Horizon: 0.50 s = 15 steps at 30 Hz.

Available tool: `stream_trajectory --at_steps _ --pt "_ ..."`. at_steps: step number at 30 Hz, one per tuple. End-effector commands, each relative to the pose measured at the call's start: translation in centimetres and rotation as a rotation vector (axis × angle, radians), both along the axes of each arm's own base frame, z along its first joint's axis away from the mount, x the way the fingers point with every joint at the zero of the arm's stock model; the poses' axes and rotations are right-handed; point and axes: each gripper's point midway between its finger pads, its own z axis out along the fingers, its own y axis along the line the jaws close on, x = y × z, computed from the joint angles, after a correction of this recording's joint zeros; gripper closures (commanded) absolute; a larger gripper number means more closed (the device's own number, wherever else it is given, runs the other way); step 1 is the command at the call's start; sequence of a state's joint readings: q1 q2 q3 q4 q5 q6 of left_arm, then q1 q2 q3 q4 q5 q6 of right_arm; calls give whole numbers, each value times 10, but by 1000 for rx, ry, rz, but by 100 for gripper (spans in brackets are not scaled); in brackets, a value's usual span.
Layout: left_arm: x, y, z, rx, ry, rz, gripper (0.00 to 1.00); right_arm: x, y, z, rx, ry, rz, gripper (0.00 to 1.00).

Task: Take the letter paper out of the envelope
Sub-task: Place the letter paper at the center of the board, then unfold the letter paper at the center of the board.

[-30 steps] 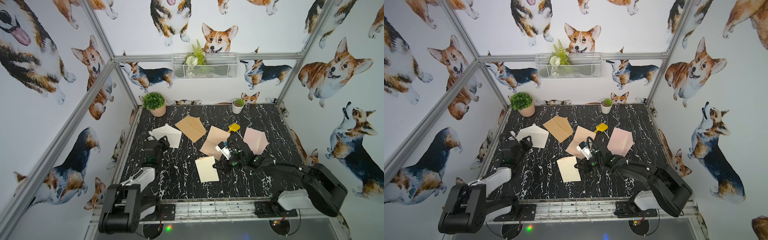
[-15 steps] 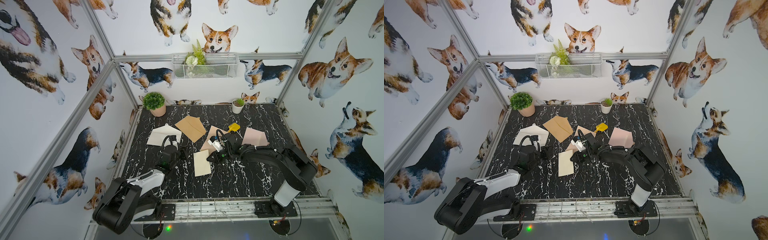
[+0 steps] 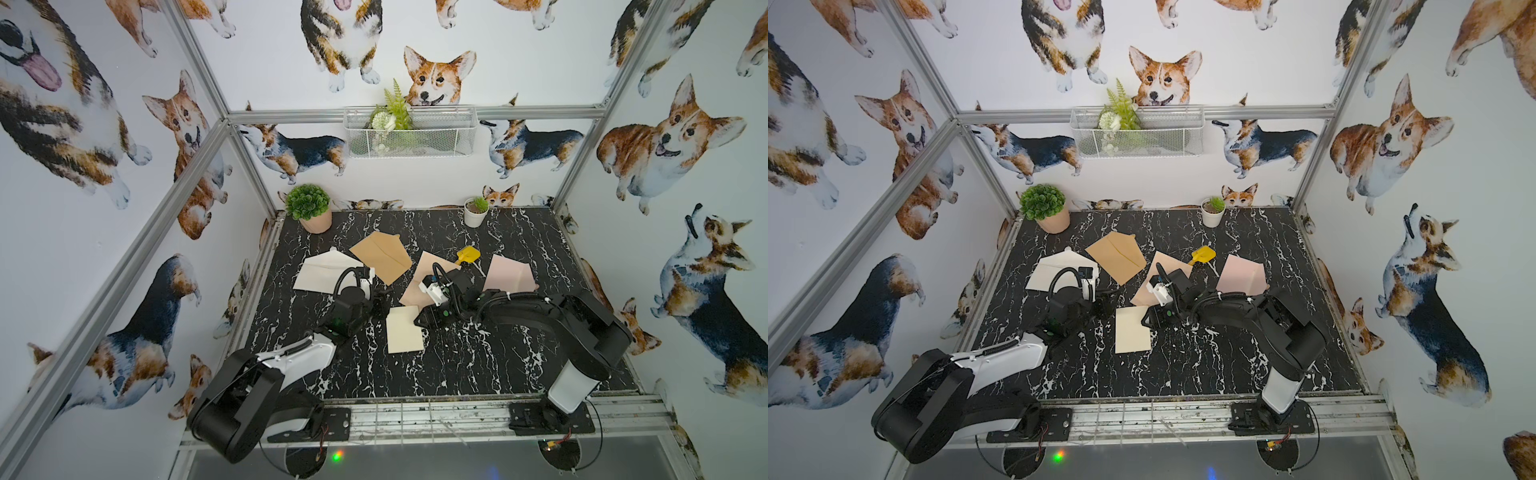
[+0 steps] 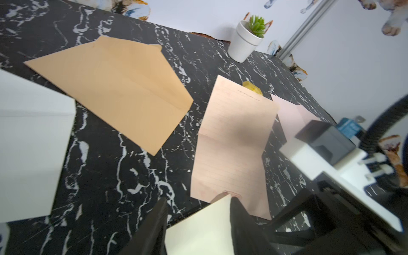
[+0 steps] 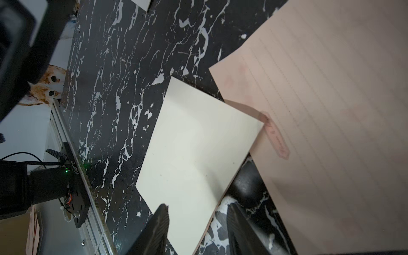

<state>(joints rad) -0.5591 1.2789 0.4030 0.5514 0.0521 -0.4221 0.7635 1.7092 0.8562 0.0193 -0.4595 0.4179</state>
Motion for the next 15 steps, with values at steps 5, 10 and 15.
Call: stream_trajectory --at_steps 5,10,15 --pt "-27 -2 -33 123 84 -38 53 -5 3 -9 6 50 -10 54" --pt "-35 16 -44 172 126 20 59 -5 6 -11 25 57 -24 54" --pt "-38 23 -55 201 164 39 79 -4 18 -8 57 65 -9 54"
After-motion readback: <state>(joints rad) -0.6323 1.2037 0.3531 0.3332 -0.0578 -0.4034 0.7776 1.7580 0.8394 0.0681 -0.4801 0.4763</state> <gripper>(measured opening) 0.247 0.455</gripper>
